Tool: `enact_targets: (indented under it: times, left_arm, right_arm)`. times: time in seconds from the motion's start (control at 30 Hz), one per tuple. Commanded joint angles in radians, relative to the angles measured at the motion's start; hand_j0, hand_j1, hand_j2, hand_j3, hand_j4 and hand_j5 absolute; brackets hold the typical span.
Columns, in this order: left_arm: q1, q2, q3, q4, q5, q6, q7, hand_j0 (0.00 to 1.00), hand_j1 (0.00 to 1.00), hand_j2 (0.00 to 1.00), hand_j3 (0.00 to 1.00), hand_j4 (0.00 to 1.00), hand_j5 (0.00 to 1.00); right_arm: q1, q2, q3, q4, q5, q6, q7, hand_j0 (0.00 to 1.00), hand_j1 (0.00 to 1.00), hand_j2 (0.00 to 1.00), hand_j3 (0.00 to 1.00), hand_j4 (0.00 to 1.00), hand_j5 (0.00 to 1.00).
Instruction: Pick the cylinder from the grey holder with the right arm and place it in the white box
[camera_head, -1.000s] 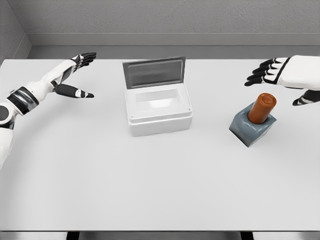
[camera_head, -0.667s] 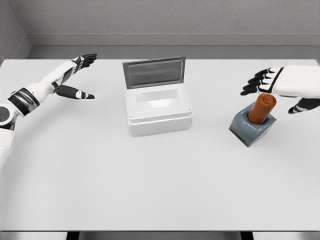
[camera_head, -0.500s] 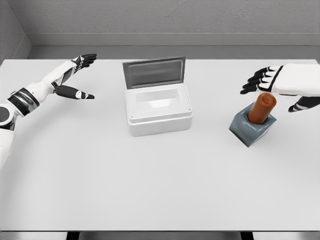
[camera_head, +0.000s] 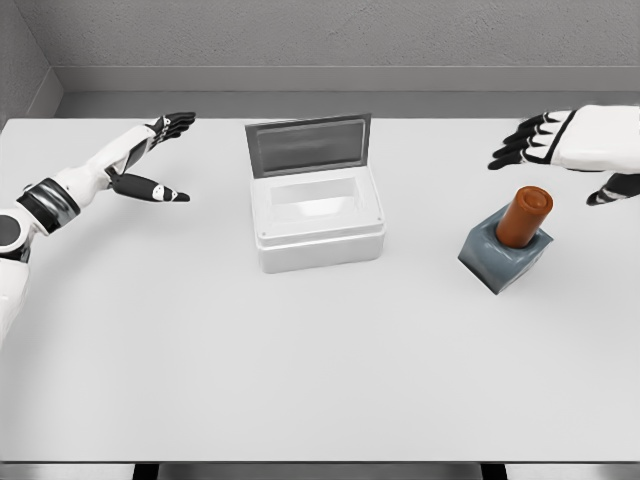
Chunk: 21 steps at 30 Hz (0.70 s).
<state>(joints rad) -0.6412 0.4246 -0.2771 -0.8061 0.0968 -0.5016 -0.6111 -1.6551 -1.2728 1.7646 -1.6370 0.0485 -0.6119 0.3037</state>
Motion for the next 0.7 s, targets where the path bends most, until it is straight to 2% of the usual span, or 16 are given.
enact_targets:
  times: [0.0, 0.03, 0.17, 0.3, 0.67]
  left_arm:
    - [0.002, 0.000, 0.001, -0.001, 0.006, 0.002, 0.000, 1.00, 1.00, 1.00, 1.00, 1.00, 1.00]
    - [0.002, 0.000, 0.001, -0.001, 0.006, 0.000, 0.000, 1.00, 1.00, 1.00, 1.00, 1.00, 1.00]
    - [0.008, 0.002, 0.001, -0.001, 0.006, 0.000, 0.000, 1.00, 1.00, 1.00, 1.00, 1.00, 1.00]
    - [0.006, 0.002, 0.001, 0.002, 0.004, 0.000, 0.000, 1.00, 1.00, 1.00, 1.00, 1.00, 1.00]
    - [0.008, 0.006, 0.001, 0.002, 0.006, 0.000, 0.000, 1.00, 1.00, 1.00, 1.00, 1.00, 1.00]
  right_arm:
    - [-0.003, -0.007, 0.042, -0.003, -0.004, 0.001, -0.002, 1.00, 1.00, 1.00, 1.00, 1.00, 1.00]
    - [-0.017, -0.007, 0.050, -0.003, -0.006, 0.001, -0.003, 1.00, 1.00, 1.00, 1.00, 1.00, 1.00]
    - [0.018, 0.001, 0.016, -0.001, -0.006, 0.001, -0.003, 1.00, 1.00, 1.00, 1.00, 1.00, 1.00]
    - [0.031, -0.037, -0.004, -0.012, -0.006, 0.001, -0.003, 1.00, 1.00, 1.00, 1.00, 1.00, 1.00]
    - [0.032, -0.066, -0.033, -0.027, -0.016, 0.001, -0.008, 1.00, 1.00, 1.00, 1.00, 1.00, 1.00]
